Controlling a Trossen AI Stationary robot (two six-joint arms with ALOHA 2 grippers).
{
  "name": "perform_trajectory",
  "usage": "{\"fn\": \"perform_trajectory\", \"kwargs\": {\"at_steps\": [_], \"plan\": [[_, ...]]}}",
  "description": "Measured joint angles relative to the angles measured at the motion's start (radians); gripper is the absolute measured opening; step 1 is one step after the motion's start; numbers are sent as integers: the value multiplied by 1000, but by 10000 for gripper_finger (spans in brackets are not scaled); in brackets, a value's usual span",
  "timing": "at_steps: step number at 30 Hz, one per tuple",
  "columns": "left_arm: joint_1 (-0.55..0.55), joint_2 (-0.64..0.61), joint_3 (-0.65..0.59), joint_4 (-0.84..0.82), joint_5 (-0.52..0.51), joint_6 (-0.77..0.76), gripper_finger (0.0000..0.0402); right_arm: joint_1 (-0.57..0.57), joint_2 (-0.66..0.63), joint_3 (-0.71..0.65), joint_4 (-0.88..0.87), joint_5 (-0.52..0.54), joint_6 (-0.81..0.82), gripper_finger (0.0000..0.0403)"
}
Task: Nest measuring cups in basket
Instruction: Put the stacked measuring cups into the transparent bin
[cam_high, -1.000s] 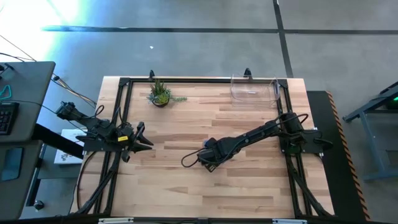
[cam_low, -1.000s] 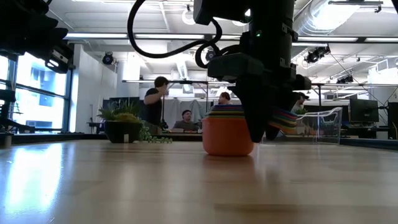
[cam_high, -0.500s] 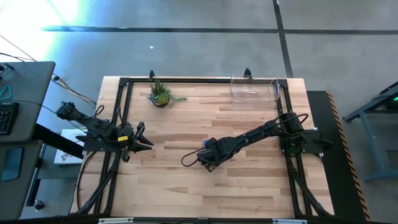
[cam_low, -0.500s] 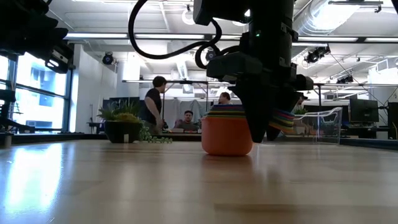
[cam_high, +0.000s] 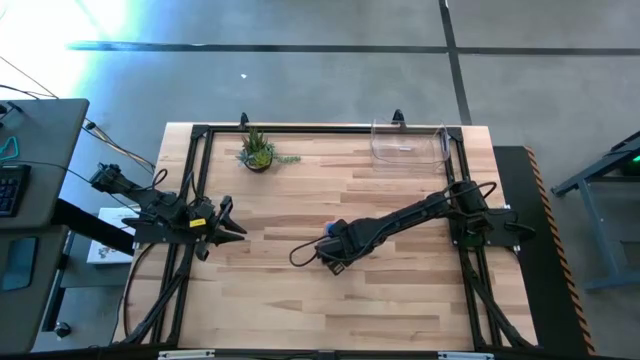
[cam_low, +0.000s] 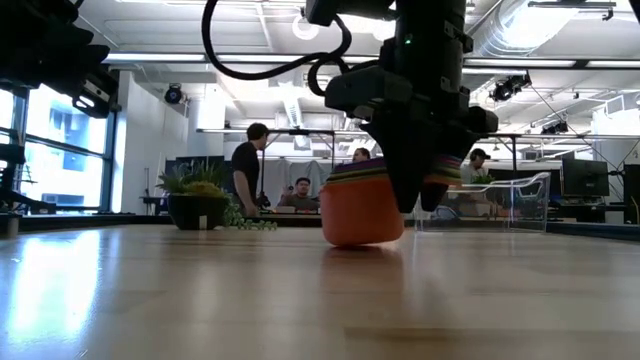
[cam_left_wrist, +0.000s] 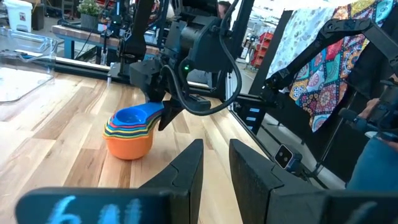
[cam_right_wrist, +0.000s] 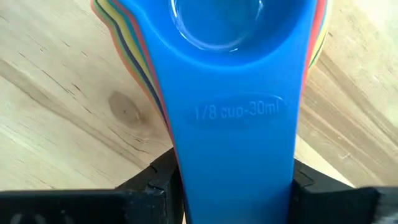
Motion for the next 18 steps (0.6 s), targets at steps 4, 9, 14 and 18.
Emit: {"fn": "perform_trajectory", "kwargs": {"at_steps": [4, 9, 14, 18], "plan": [[0, 0, 0, 0, 0, 0, 70, -1, 0, 0, -3, -28, 0, 142], [0, 0, 0, 0, 0, 0, 70, -1, 0, 0, -3, -19, -2, 142], [0, 0, 0, 0, 0, 0, 70, -12, 0, 0, 3, -27, -25, 176], [0, 0, 0, 0, 0, 0, 70, -17, 0, 0, 5, -27, -27, 192]]}}
